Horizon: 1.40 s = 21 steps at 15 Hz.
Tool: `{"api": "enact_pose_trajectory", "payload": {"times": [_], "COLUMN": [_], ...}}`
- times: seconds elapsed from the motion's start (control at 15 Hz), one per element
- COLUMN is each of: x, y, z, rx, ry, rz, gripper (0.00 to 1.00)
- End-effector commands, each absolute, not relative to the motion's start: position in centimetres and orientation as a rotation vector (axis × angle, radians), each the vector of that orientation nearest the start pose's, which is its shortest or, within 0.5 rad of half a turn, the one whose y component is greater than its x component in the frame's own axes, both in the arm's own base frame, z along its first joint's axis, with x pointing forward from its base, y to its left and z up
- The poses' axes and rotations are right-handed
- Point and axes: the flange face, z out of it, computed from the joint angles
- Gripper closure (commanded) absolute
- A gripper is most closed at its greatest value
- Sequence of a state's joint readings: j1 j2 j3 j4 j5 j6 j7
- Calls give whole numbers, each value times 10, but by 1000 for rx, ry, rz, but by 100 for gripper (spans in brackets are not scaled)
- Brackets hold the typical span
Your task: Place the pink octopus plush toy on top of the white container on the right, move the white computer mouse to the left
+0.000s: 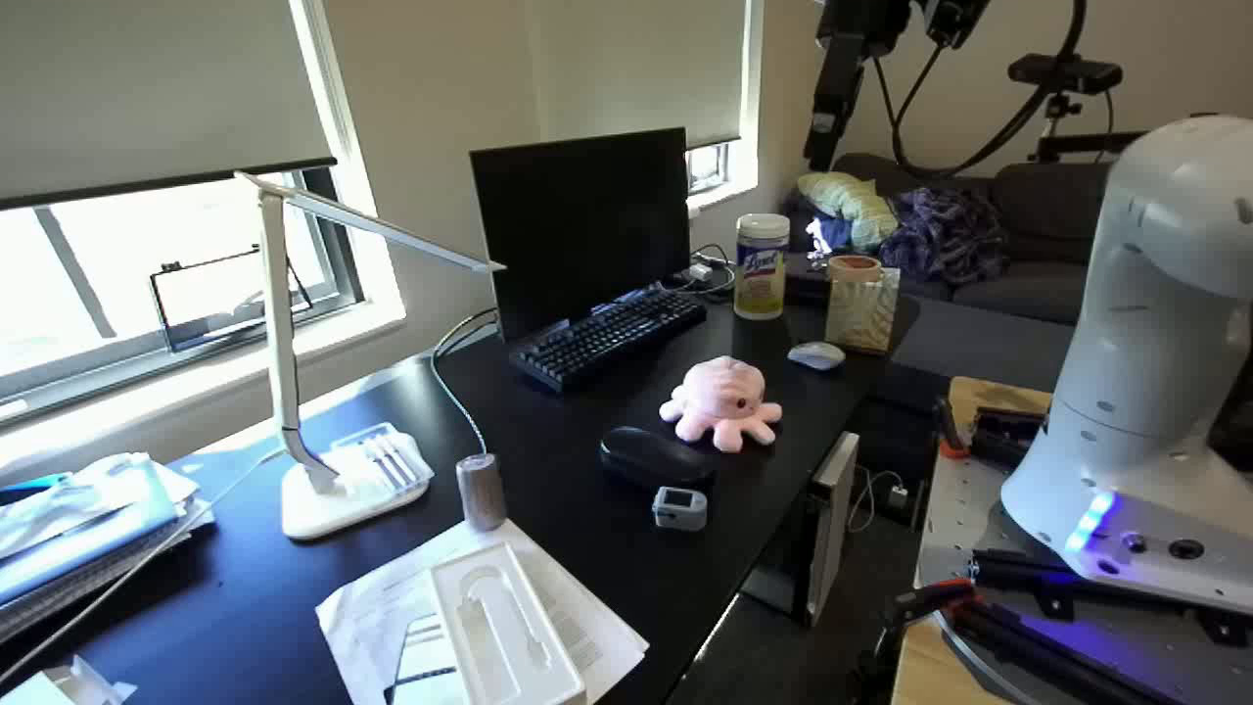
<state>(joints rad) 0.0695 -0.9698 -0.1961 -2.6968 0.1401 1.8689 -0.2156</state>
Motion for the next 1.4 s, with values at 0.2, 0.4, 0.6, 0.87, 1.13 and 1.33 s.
{"api": "enact_pose_trajectory", "payload": {"times": [0.2,0.4,0.6,0.87,1.13,1.33], "x": [294,308,330,364,396,413], "y": [-21,-14,-2,6,7,2], "z": [500,486,461,415,363,333], "rx": [-2843,-2878,-2919,-2972,-3068,-3117], "ry": [-221,-221,-245,-199,-66,-47], "rz": [-213,-153,-91,-12,-3,-26], "gripper": [0,0,0,0,0,0]}}
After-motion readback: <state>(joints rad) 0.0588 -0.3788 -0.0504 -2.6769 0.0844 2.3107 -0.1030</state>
